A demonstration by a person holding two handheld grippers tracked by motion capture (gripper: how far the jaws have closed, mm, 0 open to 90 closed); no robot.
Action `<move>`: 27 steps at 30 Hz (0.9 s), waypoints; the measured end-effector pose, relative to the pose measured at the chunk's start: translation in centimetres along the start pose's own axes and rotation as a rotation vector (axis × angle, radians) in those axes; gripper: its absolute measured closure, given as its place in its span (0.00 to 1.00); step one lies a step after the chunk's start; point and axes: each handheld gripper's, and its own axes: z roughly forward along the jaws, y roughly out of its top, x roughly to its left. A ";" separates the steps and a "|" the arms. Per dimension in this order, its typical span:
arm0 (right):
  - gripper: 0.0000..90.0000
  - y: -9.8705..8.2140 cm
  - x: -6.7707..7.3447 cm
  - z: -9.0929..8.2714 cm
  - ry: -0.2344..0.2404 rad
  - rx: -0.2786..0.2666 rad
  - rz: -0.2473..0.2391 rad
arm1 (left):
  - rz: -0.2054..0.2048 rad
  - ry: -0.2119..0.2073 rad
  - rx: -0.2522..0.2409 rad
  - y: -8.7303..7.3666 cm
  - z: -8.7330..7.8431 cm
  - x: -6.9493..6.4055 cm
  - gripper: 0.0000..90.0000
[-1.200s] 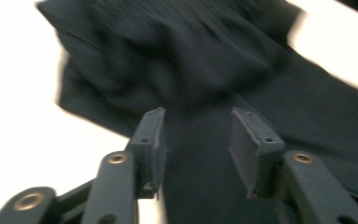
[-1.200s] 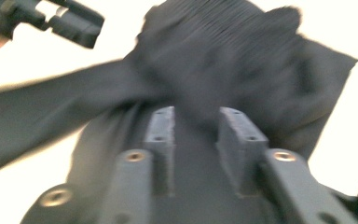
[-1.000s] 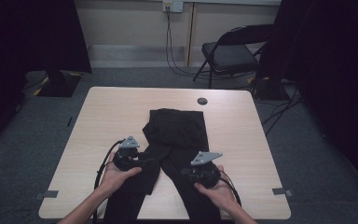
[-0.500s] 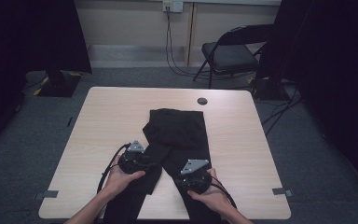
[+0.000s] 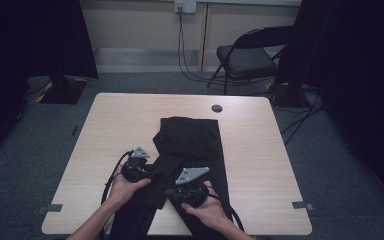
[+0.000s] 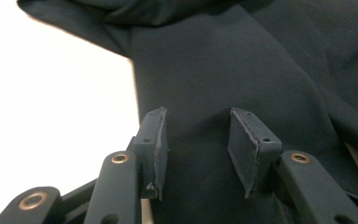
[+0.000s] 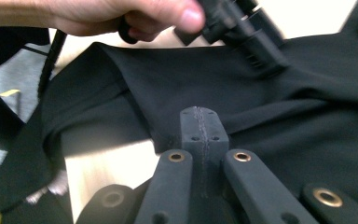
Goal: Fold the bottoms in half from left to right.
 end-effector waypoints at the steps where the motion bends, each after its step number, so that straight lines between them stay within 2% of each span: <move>1: 1.00 0.0 0.0 0.0 0.000 0.000 0.000 | 0.000 0.000 0.000 0.0 0.0 0.0 0.64; 2: 0.96 -0.3 -0.1 1.5 0.005 0.036 -0.007 | -0.003 0.001 -0.001 0.0 -0.1 0.2 0.64; 4: 0.87 -0.7 -0.1 2.4 0.003 0.077 -0.002 | -0.013 0.007 -0.011 -0.1 -0.4 0.4 0.63; 5: 0.87 -0.7 -0.1 2.4 0.003 0.077 -0.002 | -0.013 0.007 -0.011 -0.1 -0.4 0.4 0.63; 6: 0.82 -0.9 -0.1 2.7 0.009 0.098 0.000 | -0.011 0.006 -0.014 -0.1 -0.6 0.5 0.63; 10: 0.66 0.1 0.8 1.8 -0.008 0.036 -0.018 | -0.020 0.007 -0.020 0.0 -0.6 0.8 0.63; 11: 0.66 0.1 0.8 1.8 -0.008 0.036 -0.018 | -0.020 0.007 -0.020 0.0 -0.6 0.8 0.62; 12: 0.54 0.7 1.2 2.2 -0.023 0.005 -0.017 | -0.027 0.011 -0.023 0.0 -0.6 0.9 0.63; 13: 0.52 0.9 1.4 2.7 -0.011 0.003 -0.022 | -0.033 0.016 -0.028 0.1 -0.7 1.3 0.62; 15: 0.45 1.1 2.0 3.8 0.005 0.020 -0.036 | -0.034 0.012 -0.040 0.1 -0.8 1.7 0.62; 17: 0.38 1.2 2.6 5.3 0.041 0.054 -0.060 | -0.040 0.013 -0.039 0.0 -0.8 2.0 0.60; 18: 0.38 1.2 2.6 5.3 0.041 0.054 -0.060 | -0.040 0.013 -0.039 0.0 -0.8 2.0 0.60; 19: 0.32 1.2 2.9 6.3 0.055 0.070 -0.071 | -0.047 0.019 -0.038 -0.1 -0.9 2.3 0.60; 22: 0.31 1.3 3.2 7.0 0.053 0.080 -0.075 | -0.052 0.021 -0.044 -0.1 -1.0 2.5 0.60; 23: 0.28 1.3 3.5 7.3 0.044 0.082 -0.085 | -0.058 0.019 -0.049 -0.1 -1.1 2.5 0.60; 24: 0.27 1.3 4.2 7.9 0.029 0.071 -0.115 | -0.059 0.022 -0.056 -0.1 -1.2 2.6 0.60; 25: 0.27 1.3 4.2 7.9 0.029 0.071 -0.115 | -0.059 0.022 -0.056 -0.1 -1.2 2.6 0.60; 26: 0.27 1.3 4.4 8.1 0.016 0.070 -0.126 | -0.061 0.026 -0.055 -0.1 -1.3 2.6 0.60; 27: 0.29 1.4 4.8 8.4 -0.016 0.070 -0.141 | -0.064 0.026 -0.057 -0.1 -1.3 2.7 0.60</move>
